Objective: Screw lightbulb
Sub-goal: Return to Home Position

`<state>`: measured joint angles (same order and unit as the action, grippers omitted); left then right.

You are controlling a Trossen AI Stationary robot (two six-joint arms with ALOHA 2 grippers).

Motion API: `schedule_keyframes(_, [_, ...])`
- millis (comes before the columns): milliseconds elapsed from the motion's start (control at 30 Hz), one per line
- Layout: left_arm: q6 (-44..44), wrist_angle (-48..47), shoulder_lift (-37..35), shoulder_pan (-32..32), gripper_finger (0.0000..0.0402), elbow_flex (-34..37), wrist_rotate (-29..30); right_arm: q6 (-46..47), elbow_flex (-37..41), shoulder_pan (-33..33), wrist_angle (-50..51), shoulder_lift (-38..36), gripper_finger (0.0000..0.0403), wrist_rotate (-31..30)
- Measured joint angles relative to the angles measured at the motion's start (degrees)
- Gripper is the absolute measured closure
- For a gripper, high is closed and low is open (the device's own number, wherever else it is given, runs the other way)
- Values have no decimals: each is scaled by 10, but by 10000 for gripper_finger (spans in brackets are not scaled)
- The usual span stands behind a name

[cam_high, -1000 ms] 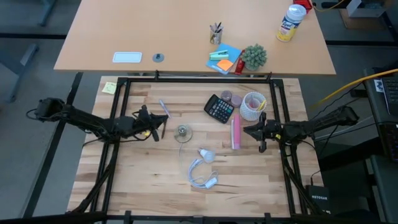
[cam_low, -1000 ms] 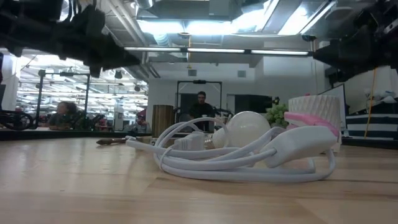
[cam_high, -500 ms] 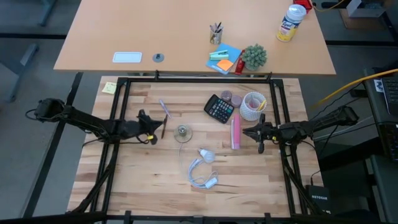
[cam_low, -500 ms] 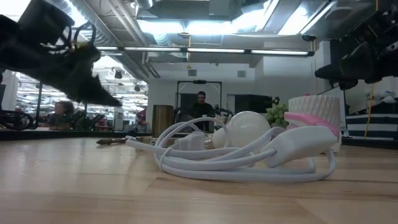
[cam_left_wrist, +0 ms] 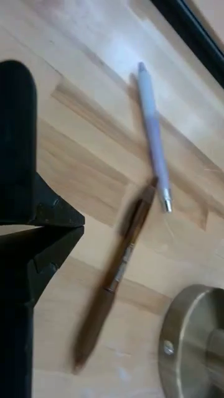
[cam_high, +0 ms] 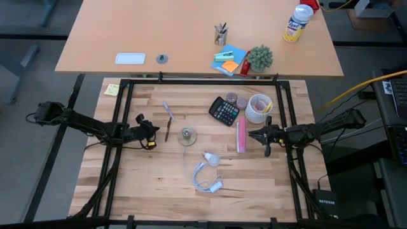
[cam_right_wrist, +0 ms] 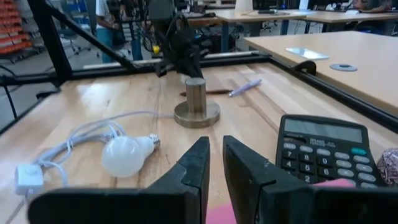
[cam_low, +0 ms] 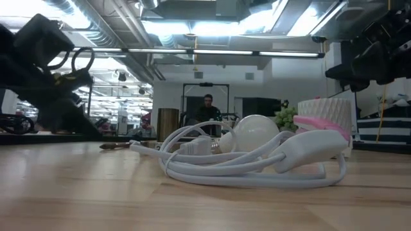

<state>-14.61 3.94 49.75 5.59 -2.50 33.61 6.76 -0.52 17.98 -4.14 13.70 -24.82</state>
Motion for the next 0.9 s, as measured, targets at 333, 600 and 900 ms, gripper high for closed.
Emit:
schedule_keyframes(333, [0, 4, -71, 0, 401, 19, -1, -1, 0, 0, -3, -71, 352, 1])
schedule_keyframes(600, [0, 0, -145, 0, 402, 19, -1, 0, 0, 0, -4, -123, 352, 0])
schedule_keyframes(900, [0, 0, -233, 0, 402, 19, -1, 0, 0, 0, -4, -136, 352, 0])
